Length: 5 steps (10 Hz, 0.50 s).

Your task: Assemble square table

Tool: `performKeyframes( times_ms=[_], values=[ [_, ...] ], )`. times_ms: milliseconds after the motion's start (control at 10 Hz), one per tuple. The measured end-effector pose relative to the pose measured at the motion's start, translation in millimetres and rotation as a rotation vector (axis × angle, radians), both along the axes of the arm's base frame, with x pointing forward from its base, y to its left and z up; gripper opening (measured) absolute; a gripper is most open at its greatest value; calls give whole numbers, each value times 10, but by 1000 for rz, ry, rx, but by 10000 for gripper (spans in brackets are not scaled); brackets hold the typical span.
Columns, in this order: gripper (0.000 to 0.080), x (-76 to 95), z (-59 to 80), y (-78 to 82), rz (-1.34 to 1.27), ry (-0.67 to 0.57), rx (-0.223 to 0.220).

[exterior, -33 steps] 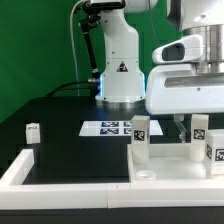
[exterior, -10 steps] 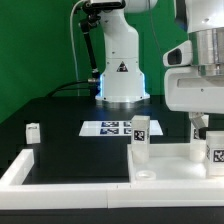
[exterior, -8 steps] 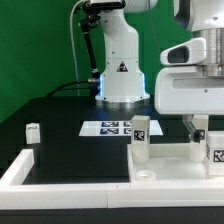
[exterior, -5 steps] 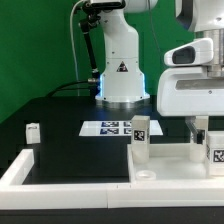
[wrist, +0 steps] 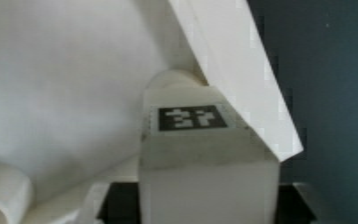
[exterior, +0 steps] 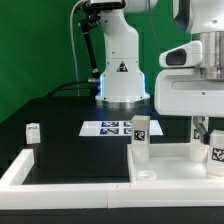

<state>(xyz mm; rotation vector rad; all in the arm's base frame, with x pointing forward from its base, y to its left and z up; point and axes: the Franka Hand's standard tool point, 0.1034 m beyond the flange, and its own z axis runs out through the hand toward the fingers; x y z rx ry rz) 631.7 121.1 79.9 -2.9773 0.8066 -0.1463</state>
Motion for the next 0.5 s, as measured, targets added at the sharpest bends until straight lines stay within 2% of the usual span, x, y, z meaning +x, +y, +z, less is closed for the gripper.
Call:
performKeyframes(
  times_ms=[300,500],
  values=[
    [298,-25,-12,-12,-491,31,43],
    [298,-23,-28,-53,-830,41,128]
  ],
)
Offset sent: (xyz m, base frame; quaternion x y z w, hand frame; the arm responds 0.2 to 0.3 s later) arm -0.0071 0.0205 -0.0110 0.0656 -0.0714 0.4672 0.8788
